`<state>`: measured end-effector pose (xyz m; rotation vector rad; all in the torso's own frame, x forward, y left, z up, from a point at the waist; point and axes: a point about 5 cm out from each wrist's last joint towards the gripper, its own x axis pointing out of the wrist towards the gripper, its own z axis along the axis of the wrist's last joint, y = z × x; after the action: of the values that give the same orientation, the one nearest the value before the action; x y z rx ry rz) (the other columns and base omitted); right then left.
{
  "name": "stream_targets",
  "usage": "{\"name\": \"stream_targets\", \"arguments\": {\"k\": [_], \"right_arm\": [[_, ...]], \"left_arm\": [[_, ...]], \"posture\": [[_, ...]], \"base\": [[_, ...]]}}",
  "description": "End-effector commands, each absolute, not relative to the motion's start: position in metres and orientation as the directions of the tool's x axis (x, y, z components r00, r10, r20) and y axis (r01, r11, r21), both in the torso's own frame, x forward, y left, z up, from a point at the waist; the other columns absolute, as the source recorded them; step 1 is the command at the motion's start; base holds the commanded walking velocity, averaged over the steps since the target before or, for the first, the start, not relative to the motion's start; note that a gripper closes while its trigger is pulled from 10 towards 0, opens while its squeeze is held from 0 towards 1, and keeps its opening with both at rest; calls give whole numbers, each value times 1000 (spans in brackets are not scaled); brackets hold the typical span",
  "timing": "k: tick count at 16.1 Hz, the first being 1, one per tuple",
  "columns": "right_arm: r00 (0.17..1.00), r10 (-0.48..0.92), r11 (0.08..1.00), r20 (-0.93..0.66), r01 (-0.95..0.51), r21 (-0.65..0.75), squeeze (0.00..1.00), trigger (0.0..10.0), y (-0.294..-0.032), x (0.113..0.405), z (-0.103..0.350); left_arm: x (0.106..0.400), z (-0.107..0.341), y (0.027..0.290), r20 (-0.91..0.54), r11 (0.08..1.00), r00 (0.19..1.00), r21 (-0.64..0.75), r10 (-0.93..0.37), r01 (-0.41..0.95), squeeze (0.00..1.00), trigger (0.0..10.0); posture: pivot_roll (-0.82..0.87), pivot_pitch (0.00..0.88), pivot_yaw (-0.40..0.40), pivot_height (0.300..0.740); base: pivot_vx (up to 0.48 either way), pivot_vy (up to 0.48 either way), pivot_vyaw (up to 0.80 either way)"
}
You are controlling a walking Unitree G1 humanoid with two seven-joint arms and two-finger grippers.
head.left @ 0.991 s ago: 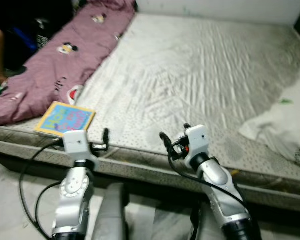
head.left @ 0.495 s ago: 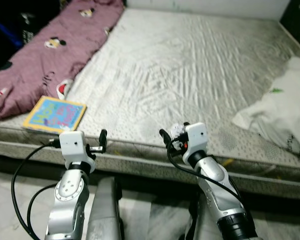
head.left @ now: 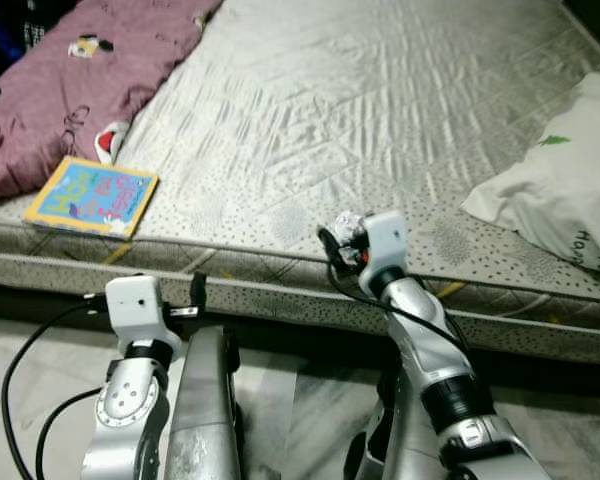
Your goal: Clean up the room
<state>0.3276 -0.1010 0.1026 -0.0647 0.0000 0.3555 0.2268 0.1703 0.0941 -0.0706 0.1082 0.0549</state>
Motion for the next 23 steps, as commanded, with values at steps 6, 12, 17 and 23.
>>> {"name": "stream_targets", "arguments": {"k": [6, 12, 17, 23], "right_arm": [[949, 315, 948, 24, -313, -53, 0, 10000, -79, 359, 121], [965, 261, 963, 15, -260, -70, 0, 10000, -83, 369, 124], [981, 192, 970, -12, -191, -152, 0, 10000, -84, 375, 125], [965, 234, 949, -116, -253, -189, 0, 0, -76, 367, 103]], "left_arm": [[194, 108, 166, -135, 998, 989, -22, 59, -62, 0, 10000], [182, 113, 154, -170, 998, 984, -38, 42, -49, 0, 10000], [184, 119, 151, -160, 997, 986, -51, 52, -61, 0, 10000], [189, 118, 153, -168, 996, 984, -52, 64, -73, 0, 10000]], "posture": [[264, 241, -49, 519], [259, 291, -54, 519], [254, 300, -74, 519], [259, 279, -79, 519]], "base": [[0, 0, 0], [0, 0, 0], [0, 0, 0], [0, 0, 0]]}}
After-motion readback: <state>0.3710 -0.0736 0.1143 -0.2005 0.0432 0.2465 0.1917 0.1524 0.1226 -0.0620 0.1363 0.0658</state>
